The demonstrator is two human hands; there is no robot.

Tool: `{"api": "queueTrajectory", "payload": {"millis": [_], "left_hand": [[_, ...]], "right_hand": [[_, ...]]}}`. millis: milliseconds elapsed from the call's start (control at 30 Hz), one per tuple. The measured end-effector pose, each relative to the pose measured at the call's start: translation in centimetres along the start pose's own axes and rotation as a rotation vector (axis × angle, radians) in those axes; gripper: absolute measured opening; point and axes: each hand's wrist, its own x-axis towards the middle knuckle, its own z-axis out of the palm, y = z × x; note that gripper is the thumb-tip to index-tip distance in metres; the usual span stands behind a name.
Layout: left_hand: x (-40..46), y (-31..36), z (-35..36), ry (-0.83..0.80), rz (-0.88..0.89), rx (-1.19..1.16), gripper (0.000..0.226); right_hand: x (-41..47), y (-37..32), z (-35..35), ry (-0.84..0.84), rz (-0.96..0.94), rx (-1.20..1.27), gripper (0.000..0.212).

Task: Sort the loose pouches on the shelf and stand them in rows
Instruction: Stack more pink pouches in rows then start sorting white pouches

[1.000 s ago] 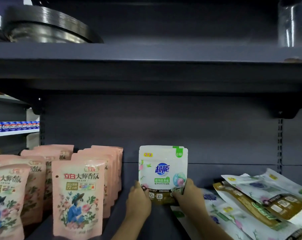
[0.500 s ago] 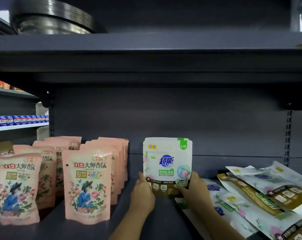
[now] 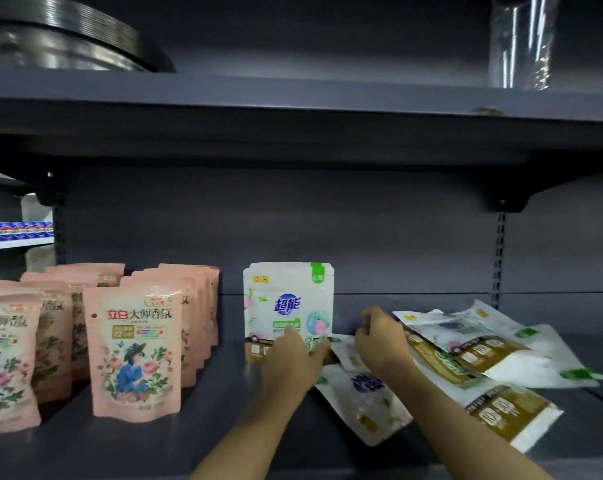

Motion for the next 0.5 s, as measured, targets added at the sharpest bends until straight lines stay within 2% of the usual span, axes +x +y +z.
{"api": "queueTrajectory", "payload": {"millis": [100, 200, 333, 400, 500], "left_hand": [[-0.5, 0.9, 1.5, -0.164, -0.132, -0.19, 0.07], [-1.2, 1.5, 1.8, -0.144, -0.202, -0.444, 0.079], [-1.9, 2.0, 1.6, -0.049, -0.3, -0.682, 0.068], [-2.0, 2.5, 0.7, -0.036, -0.294, -0.705, 0.059], [-1.7, 3.4, -2.0, 0.025, -0.218, -0.662, 0.06]], "right_hand": [[-1.1, 1.1, -0.8, -0.01, -0.004, -0.017, 0.034], [-2.4, 1.8, -1.2, -0.022, -0.001, -0.017, 0.037], [-3.6, 2.1, -1.8, -0.046, -0.011, 0.024, 0.039], [-3.5, 2.2, -2.2, -0.069, 0.0, 0.046, 0.034], [-3.1, 2.4, -3.1, -0.129, -0.017, -0.069, 0.017]]}}
